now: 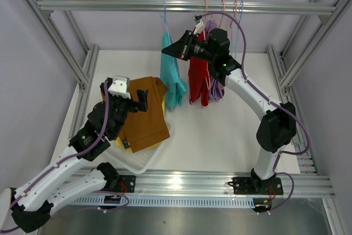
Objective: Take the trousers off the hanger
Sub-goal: Pick up the hanger from the clothesline.
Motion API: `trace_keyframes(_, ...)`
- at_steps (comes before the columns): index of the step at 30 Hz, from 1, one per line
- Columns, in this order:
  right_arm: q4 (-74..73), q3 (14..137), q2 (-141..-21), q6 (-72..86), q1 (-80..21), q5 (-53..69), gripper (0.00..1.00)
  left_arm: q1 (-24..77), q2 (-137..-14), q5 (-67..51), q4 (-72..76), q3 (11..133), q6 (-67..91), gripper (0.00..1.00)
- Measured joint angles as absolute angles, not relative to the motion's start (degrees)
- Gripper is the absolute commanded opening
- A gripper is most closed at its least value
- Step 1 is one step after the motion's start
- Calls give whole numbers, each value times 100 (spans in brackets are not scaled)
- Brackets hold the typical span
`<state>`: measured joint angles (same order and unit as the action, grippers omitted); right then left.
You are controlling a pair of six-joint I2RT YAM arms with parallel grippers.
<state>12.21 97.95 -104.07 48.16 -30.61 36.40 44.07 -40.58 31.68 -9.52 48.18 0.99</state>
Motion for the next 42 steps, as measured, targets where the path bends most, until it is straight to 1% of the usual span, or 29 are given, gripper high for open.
trace_keyframes(12, 1035, 9970, -10256, 5216, -2917, 3826, 0, 4407, -4110, 3170, -954, 4818, 99, 99)
trace_keyframes(35, 1002, 10012, -10132, 5470, -2917, 3699, 0, 4407, -4110, 3168, -954, 4818, 99, 99)
trace_keyframes(42, 1083, 10527, -9894, 5188, -2670, 3400, 0, 4407, -4110, 3168, -954, 4818, 99, 99)
